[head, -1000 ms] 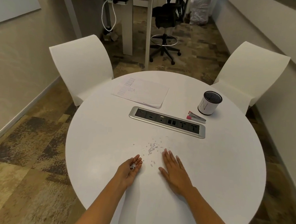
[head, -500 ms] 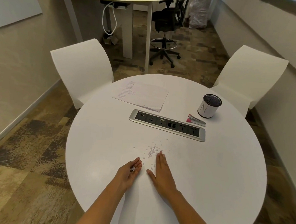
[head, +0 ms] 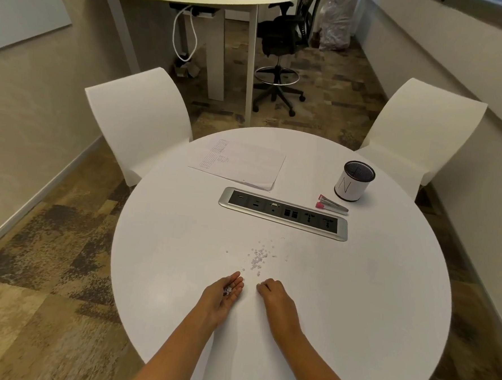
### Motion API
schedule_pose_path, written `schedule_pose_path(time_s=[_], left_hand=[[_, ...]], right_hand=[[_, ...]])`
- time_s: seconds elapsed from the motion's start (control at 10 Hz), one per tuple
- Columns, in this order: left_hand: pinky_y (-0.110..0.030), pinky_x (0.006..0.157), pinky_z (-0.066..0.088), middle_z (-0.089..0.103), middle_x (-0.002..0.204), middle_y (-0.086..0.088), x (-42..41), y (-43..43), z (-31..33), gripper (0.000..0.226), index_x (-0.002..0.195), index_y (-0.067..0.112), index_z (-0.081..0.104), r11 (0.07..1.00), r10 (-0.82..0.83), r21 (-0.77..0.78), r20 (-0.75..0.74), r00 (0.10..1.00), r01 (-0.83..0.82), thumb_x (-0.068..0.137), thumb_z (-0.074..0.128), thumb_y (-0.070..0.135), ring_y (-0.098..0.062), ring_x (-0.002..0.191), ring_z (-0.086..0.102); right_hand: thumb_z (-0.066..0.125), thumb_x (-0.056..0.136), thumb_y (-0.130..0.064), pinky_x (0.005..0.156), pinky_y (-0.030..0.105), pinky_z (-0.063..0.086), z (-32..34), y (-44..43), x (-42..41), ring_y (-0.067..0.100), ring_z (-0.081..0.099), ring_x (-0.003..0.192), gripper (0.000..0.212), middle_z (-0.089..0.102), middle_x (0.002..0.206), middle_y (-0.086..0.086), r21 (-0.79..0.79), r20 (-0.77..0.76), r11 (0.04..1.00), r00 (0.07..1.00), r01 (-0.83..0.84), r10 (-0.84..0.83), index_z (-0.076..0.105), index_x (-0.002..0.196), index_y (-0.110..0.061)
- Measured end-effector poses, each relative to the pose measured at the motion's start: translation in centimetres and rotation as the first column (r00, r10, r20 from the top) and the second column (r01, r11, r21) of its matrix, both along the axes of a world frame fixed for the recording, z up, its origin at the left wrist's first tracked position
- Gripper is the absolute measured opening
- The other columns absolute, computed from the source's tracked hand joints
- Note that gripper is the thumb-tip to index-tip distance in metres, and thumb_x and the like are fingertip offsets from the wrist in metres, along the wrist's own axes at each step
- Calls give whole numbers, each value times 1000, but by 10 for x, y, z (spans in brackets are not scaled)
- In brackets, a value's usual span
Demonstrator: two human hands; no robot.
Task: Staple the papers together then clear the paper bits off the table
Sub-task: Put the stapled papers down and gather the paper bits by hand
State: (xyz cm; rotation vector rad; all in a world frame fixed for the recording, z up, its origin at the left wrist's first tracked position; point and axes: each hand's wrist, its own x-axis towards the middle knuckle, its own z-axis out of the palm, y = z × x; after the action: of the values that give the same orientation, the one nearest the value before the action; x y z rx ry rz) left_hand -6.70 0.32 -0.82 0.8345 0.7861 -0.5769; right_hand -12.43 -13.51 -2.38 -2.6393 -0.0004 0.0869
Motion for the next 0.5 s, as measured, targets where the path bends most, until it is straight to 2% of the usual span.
schedule_pose_path(time_s=[0.1, 0.2, 0.3, 0.4, 0.5], left_hand=[[-22, 60, 58, 64, 89, -14, -2, -1, 4, 20, 105, -4, 62, 999, -36, 9, 9, 999, 36, 93, 48, 4, -20, 81, 62], [-26, 67, 58, 64, 89, -15, -3, -3, 2, 20, 105, -5, 62, 998, -61, 18, 20, 998, 61, 93, 48, 4, -21, 81, 62], [-27, 69, 57, 64, 89, -15, -4, -5, 5, 21, 106, -5, 60, 997, -75, 8, 14, 997, 75, 94, 46, 4, -21, 81, 61], [-29, 76, 53, 63, 89, -17, -7, -6, 8, 21, 104, -6, 60, 997, -79, -3, -2, 997, 79, 95, 43, 3, -23, 82, 61], [-30, 72, 55, 62, 90, -19, -8, -8, 11, 23, 97, -8, 59, 996, -68, -68, -40, 997, 66, 97, 39, 3, -25, 82, 60]], right_hand=[[39, 92, 1, 80, 31, 43, 10, 1, 3, 21, 48, 105, 24, 52, 115, 9, -83, -60, 995, 997, 50, -55, 52, 110, -7], [44, 87, 6, 67, 27, 38, 13, 5, 7, 20, 52, 103, 29, 56, 112, 8, -199, -4, 978, 998, 57, -59, 53, 110, -9], [44, 83, 7, 65, 28, 35, 15, 7, 13, 22, 55, 96, 27, 62, 104, 10, -81, -17, 981, 984, 176, -177, 59, 102, -6], [58, 81, 2, 73, 24, 46, 24, 3, 22, 19, 64, 89, 17, 70, 96, 7, 280, -162, 827, 873, 488, -460, 68, 93, -5], [66, 76, -1, 79, 28, 54, 36, 8, 24, 17, 67, 83, 15, 74, 89, 8, 529, -300, 636, 825, 562, -480, 73, 88, -6]])
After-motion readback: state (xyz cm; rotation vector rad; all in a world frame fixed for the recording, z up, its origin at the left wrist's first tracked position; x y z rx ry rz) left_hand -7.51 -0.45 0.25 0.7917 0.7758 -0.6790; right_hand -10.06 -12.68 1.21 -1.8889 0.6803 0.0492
